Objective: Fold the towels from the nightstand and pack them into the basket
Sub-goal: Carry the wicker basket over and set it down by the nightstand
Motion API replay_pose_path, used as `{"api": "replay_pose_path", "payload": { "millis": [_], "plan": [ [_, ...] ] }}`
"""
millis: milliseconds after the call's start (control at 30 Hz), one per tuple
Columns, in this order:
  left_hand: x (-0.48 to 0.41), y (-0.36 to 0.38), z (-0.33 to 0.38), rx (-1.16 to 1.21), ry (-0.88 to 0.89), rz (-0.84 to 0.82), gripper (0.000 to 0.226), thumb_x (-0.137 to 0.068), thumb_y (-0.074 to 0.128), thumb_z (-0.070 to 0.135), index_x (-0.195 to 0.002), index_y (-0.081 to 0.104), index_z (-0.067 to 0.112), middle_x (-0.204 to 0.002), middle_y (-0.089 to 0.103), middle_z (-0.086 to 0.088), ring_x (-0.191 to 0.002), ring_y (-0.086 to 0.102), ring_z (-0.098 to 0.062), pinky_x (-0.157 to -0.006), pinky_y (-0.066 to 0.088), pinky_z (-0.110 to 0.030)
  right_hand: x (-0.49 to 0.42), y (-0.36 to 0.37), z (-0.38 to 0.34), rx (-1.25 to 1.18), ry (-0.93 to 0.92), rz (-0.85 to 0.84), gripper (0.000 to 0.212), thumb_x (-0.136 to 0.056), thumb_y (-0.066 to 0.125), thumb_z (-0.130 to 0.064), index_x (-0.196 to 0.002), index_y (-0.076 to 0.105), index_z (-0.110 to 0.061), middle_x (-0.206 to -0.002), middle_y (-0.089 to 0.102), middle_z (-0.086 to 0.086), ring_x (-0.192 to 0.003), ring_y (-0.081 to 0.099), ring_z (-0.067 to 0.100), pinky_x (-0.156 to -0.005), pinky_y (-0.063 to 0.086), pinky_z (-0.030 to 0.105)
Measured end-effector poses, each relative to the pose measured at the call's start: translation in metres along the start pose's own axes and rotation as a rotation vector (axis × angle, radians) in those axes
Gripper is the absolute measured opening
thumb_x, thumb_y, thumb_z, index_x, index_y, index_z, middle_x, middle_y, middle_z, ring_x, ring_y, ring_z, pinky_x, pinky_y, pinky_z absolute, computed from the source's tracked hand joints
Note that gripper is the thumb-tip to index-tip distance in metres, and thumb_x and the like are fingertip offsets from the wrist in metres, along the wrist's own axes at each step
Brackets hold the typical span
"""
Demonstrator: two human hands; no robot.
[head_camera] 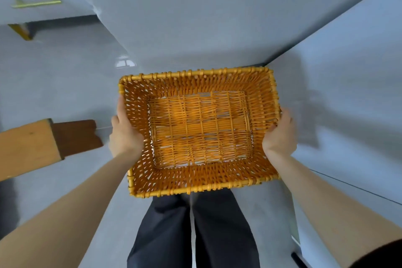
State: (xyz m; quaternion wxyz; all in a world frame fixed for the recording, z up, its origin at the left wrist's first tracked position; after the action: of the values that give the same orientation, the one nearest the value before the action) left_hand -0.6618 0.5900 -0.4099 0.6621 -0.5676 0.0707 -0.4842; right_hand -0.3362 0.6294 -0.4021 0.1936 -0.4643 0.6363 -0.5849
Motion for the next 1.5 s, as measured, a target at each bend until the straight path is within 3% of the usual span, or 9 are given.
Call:
{"api": "replay_pose_path", "payload": {
  "millis": [267,467,567,733,1100,1200,1367,1433,1500],
  "plan": [
    [-0.047,0.074,-0.022,0.028,0.002,-0.013,0.095,-0.085,0.047,-0.011,-0.151,-0.002,0.036,-0.132,0.044,-0.019,-0.098,0.057,-0.042,-0.071,0.041,-0.044,-0.043,0.083,0.021,-0.039,-0.018,-0.077,0.043,-0.095,0.043,-0.021,-0.137,0.036,-0.017,-0.126,0.049,0.015,-0.114,0.051,0.037,-0.092,0.046,0.052],
    [-0.064,0.101,-0.028,0.064,0.038,-0.017,0.092,-0.087,0.046,-0.010,-0.152,-0.001,0.032,-0.135,0.043,-0.017,-0.101,0.057,-0.040,-0.075,0.043,-0.043,-0.060,0.119,0.023,-0.027,0.011,-0.017,0.041,-0.095,0.045,-0.024,-0.136,0.039,-0.019,-0.126,0.051,0.014,-0.114,0.051,0.036,-0.087,0.045,0.048],
    [-0.070,0.109,-0.026,0.100,0.064,-0.025,0.090,-0.088,0.046,-0.010,-0.153,0.000,0.031,-0.134,0.043,-0.017,-0.108,0.054,-0.036,-0.084,0.045,-0.045,-0.070,0.130,0.025,-0.054,0.036,-0.015,0.041,-0.095,0.046,-0.026,-0.135,0.039,-0.021,-0.125,0.051,0.014,-0.113,0.051,0.036,-0.086,0.045,0.048],
    [-0.083,0.121,-0.024,0.111,0.079,-0.010,0.090,-0.088,0.047,-0.010,-0.153,0.001,0.031,-0.134,0.043,-0.018,-0.106,0.055,-0.035,-0.074,0.039,-0.035,-0.089,0.140,0.022,-0.097,0.064,-0.053,0.048,-0.093,0.052,-0.039,-0.137,0.038,-0.022,-0.126,0.051,0.012,-0.116,0.050,0.034,-0.091,0.044,0.046],
    [-0.101,0.138,-0.022,0.150,0.084,0.008,0.089,-0.087,0.045,-0.011,-0.153,0.002,0.031,-0.127,0.046,-0.020,-0.105,0.053,-0.037,-0.076,0.036,-0.035,-0.112,0.151,0.014,-0.112,0.032,-0.017,0.046,-0.094,0.047,-0.039,-0.137,0.038,-0.025,-0.125,0.052,0.011,-0.115,0.051,0.034,-0.086,0.044,0.046],
    [-0.103,0.139,-0.023,0.156,0.088,-0.002,0.089,-0.088,0.045,-0.011,-0.153,0.001,0.031,-0.129,0.046,-0.020,-0.109,0.052,-0.036,-0.083,0.041,-0.039,-0.113,0.151,0.014,-0.114,0.013,-0.054,0.049,-0.094,0.047,-0.043,-0.138,0.036,-0.024,-0.125,0.054,0.012,-0.115,0.052,0.034,-0.088,0.045,0.046],
    [-0.106,0.129,-0.013,0.228,-0.125,-0.106,0.083,-0.090,0.047,-0.001,-0.151,0.004,0.036,-0.141,0.037,-0.016,-0.117,0.050,-0.038,-0.089,0.046,-0.046,-0.098,0.138,0.007,-0.061,-0.032,-0.135,0.062,-0.095,0.049,-0.034,-0.149,0.022,-0.020,-0.141,0.040,0.017,-0.130,0.038,0.036,-0.103,0.036,0.052],
    [-0.098,0.116,-0.004,0.275,-0.274,-0.155,0.081,-0.089,0.046,0.003,-0.151,0.005,0.034,-0.146,0.031,-0.014,-0.116,0.050,-0.039,-0.089,0.050,-0.046,-0.083,0.125,-0.003,-0.077,-0.048,-0.139,0.059,-0.095,0.049,-0.031,-0.148,0.025,-0.021,-0.142,0.039,0.016,-0.131,0.036,0.035,-0.105,0.034,0.051],
    [-0.083,0.097,0.006,0.296,-0.315,-0.210,0.075,-0.091,0.046,0.007,-0.151,0.010,0.032,-0.146,0.032,-0.014,-0.118,0.050,-0.038,-0.094,0.048,-0.050,-0.064,0.107,-0.017,-0.107,-0.041,-0.164,0.055,-0.095,0.049,-0.027,-0.147,0.028,-0.022,-0.141,0.041,0.015,-0.129,0.038,0.034,-0.105,0.035,0.049]
  ]
}}
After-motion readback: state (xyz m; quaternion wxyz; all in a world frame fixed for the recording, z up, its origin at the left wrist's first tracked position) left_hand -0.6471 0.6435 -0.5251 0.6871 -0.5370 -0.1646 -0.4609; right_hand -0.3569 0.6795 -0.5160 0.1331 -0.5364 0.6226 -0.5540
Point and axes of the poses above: each hand's wrist, its own x-axis away from the middle knuckle, its own y-axis out of the palm, z = x × y, the point moved 1 cm from there along -x, towards the middle knuckle
